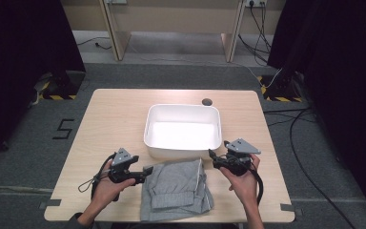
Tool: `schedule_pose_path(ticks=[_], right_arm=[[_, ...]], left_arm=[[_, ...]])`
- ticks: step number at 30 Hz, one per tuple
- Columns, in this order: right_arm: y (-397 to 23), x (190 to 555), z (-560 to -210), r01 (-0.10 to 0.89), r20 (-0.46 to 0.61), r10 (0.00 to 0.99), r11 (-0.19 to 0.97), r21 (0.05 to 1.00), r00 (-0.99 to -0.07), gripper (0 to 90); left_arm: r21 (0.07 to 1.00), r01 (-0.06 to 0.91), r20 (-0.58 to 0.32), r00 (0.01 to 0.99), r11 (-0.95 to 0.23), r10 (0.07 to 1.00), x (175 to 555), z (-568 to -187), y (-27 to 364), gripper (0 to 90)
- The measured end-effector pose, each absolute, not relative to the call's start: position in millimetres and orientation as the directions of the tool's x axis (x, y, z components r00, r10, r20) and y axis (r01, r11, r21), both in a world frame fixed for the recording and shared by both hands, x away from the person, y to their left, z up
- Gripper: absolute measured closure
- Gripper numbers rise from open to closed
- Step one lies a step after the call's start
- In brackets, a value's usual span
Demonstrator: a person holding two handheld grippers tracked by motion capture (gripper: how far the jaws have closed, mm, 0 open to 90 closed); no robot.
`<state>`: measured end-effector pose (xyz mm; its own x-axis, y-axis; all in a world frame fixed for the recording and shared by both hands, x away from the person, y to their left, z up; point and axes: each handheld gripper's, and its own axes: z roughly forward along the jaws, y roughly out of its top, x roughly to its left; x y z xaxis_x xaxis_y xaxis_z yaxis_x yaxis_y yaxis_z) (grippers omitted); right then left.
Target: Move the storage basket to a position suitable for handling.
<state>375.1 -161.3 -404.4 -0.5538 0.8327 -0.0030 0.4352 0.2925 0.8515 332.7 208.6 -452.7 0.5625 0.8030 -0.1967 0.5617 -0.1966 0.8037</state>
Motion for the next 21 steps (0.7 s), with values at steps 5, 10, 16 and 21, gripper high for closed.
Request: schedule_pose_path(ticks=[5,10,16,21], right_arm=[[-156,360,-411,0.435,-0.009,0.802,0.333,0.836,-0.597,34.1],[-154,352,-421,0.464,0.009,0.790,0.351,0.813,-0.612,34.0],[-151,347,-432,0.495,0.044,0.759,0.379,0.782,-0.649,32.6],[-149,345,-437,0.503,0.056,0.745,0.392,0.770,-0.665,31.6]], left_arm=[[0.793,0.572,-0.218,0.585,-0.207,0.781,310,-457,206,21.0],[0.783,0.584,-0.226,0.586,-0.212,0.778,288,-464,205,19.2],[0.759,0.619,-0.257,0.567,-0.200,0.782,263,-475,207,15.6],[0.752,0.629,-0.262,0.560,-0.198,0.786,252,-480,205,14.9]])
